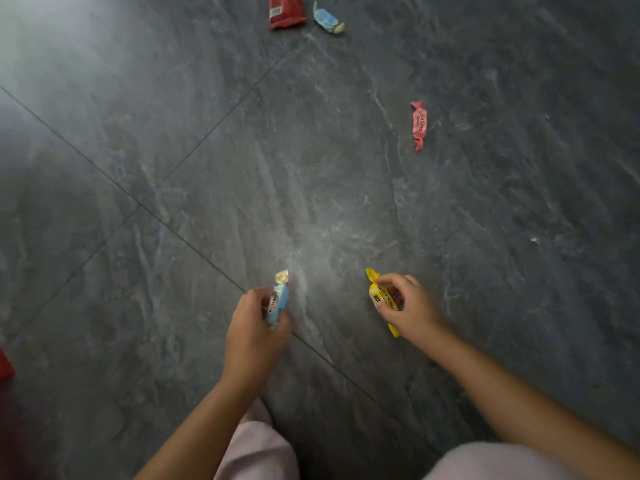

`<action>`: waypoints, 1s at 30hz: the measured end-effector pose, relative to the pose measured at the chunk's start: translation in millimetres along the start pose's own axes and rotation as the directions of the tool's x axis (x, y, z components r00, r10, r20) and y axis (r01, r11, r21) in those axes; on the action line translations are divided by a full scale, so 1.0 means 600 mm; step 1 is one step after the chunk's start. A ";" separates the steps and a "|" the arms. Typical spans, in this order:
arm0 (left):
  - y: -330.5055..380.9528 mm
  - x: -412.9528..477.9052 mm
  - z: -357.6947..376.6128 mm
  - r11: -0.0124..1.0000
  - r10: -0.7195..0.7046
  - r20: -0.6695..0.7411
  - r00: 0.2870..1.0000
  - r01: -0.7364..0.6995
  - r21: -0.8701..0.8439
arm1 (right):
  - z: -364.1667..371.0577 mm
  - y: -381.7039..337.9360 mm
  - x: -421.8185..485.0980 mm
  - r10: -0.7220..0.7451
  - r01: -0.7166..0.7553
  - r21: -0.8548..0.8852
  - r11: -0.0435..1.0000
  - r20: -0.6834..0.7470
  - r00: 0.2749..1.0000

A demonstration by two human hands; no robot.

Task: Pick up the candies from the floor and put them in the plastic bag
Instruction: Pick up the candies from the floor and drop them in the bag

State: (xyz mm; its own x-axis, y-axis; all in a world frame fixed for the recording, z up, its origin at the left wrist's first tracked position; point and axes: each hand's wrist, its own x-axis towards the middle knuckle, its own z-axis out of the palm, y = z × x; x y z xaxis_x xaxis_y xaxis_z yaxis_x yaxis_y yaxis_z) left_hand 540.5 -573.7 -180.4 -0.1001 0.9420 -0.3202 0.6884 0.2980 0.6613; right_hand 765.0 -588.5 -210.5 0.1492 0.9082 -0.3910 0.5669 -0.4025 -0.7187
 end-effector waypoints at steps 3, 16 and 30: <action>0.028 -0.005 -0.051 0.997 0.073 -0.007 0.997 -0.073 0.016 | 0.007 -0.005 0.010 0.049 -0.046 0.037 0.998 -0.056 0.997; 0.293 0.009 -0.299 0.879 0.364 0.181 0.913 -0.402 0.258 | -0.205 -0.230 -0.117 0.172 -0.173 0.013 0.985 -0.219 0.961; 0.632 -0.279 -0.495 0.943 0.319 0.096 0.943 -0.325 0.064 | -0.497 -0.487 -0.421 0.133 -0.129 0.036 0.991 -0.359 0.924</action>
State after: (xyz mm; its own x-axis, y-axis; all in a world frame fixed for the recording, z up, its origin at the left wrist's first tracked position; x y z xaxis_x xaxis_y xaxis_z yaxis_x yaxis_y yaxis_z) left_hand 605.1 -572.7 325.7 0.1936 0.9686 -0.1562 0.7279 -0.0351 0.6848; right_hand 803.5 -666.1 269.7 0.5041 0.8265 -0.2504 0.5132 -0.5199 -0.6828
